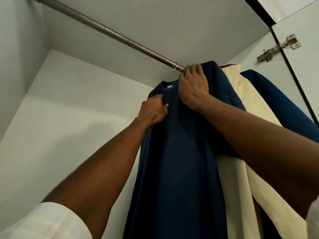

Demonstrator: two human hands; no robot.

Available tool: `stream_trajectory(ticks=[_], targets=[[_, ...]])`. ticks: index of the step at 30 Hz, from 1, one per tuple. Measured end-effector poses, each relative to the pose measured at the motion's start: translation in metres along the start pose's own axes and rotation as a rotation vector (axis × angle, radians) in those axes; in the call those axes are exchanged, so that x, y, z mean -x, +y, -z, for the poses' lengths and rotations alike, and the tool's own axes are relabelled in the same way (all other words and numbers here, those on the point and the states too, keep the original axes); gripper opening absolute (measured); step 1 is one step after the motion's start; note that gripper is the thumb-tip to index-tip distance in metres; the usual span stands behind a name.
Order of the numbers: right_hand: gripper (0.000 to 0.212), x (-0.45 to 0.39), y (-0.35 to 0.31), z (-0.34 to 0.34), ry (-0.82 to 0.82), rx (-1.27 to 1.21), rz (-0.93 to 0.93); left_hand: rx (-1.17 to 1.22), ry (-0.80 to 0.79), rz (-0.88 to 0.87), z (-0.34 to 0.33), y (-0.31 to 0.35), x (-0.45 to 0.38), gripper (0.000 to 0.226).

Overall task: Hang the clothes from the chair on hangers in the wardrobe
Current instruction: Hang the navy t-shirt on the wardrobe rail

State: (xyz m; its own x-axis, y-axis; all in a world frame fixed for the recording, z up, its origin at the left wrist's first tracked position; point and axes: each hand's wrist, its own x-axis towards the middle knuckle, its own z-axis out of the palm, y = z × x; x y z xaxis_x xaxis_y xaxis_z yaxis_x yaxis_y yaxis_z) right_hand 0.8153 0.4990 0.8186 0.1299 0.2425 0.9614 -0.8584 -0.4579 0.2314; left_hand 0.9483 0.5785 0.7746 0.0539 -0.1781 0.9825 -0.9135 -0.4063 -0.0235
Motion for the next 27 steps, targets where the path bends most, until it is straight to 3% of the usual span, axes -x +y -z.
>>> stream_trajectory(ticks=[5,11,14,21,27], targets=[[0.028,0.067,-0.026,0.013,0.014,-0.329,0.027,0.133,0.190,0.029,-0.010,0.001,0.044,0.028],[0.025,0.157,-0.049,0.022,0.130,-0.710,-0.165,0.282,0.173,0.127,-0.016,0.013,0.135,0.020],[0.013,0.211,-0.050,0.038,0.006,-0.823,-0.212,0.310,0.130,0.179,-0.012,0.032,0.190,0.019],[0.017,0.367,-0.028,0.094,-0.254,-0.980,-0.316,0.355,-0.053,0.379,-0.003,0.109,0.343,0.018],[0.022,0.505,0.018,0.168,-0.601,-1.034,-0.389,0.437,-0.149,0.597,0.016,0.209,0.479,0.019]])
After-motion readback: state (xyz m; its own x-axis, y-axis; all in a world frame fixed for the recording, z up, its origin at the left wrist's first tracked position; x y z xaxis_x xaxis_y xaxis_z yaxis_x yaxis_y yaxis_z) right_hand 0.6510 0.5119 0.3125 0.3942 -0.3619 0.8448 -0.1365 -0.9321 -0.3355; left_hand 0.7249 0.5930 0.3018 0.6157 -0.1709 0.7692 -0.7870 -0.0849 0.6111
